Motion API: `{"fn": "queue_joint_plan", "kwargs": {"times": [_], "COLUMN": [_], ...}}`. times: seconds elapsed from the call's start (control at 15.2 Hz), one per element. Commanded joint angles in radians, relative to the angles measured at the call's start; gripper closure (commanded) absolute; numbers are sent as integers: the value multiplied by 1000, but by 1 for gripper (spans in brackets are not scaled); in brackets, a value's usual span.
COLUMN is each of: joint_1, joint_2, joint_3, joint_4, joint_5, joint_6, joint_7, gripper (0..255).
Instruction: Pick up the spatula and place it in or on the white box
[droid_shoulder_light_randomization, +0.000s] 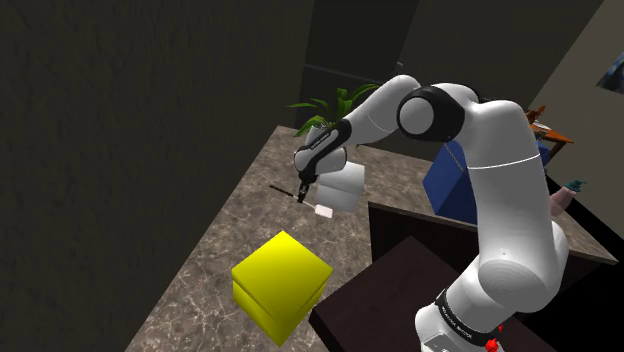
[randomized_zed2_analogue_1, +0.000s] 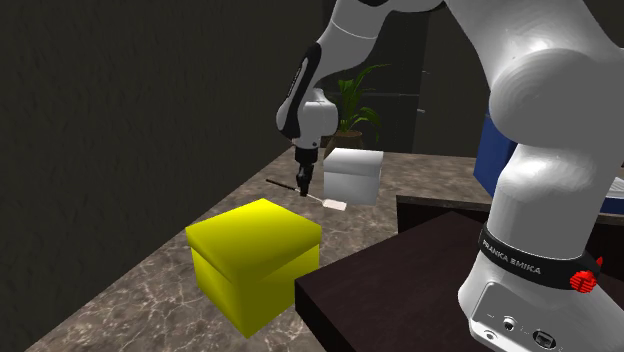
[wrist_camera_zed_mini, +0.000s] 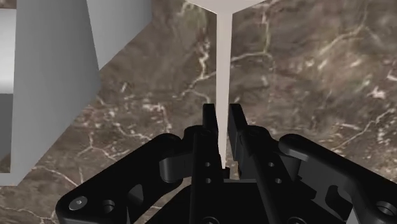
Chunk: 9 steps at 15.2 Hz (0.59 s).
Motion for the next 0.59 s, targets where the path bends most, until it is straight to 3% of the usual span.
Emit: {"fn": "queue_joint_plan", "kwargs": {"times": [0.0, 0.53], "joint_1": [0, 8], "joint_2": [-25, -114], "joint_3": [-3, -14], "joint_4": [-8, -31], "joint_5": [-2, -13], "joint_6": [-18, -84], "joint_7": [1, 11], "gripper": [255, 255]}}
